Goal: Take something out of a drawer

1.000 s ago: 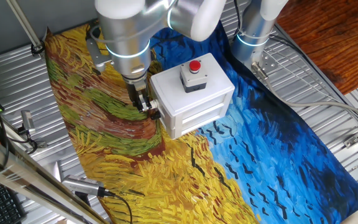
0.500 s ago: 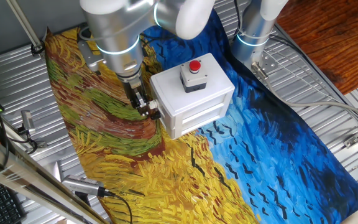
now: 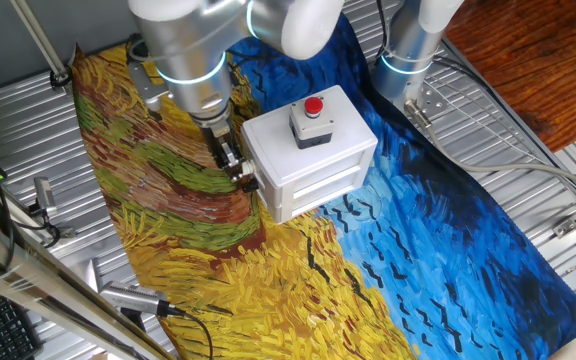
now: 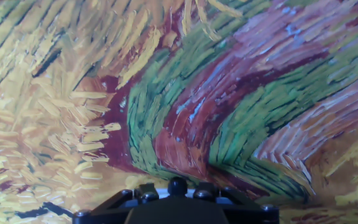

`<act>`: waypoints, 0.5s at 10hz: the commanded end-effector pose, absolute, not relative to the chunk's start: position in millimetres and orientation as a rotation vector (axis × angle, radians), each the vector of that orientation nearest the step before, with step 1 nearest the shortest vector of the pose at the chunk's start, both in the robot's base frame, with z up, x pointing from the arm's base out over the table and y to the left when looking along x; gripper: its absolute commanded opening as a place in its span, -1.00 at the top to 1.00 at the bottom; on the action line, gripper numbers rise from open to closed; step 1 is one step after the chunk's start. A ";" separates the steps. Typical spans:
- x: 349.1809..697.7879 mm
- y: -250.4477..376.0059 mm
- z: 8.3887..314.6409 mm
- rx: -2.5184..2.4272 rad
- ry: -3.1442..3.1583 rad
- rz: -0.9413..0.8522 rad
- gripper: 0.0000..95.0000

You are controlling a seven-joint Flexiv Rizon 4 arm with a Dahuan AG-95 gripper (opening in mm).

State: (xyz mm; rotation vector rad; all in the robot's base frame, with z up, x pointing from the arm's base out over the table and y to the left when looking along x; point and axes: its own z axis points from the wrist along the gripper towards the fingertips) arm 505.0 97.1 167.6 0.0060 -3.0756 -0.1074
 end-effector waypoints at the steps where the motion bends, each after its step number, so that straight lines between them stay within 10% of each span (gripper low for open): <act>1: 502.1 96.8 166.1 -0.030 -3.073 -0.136 0.20; 5: 496.4 97.4 161.2 -0.054 -3.071 -0.147 0.20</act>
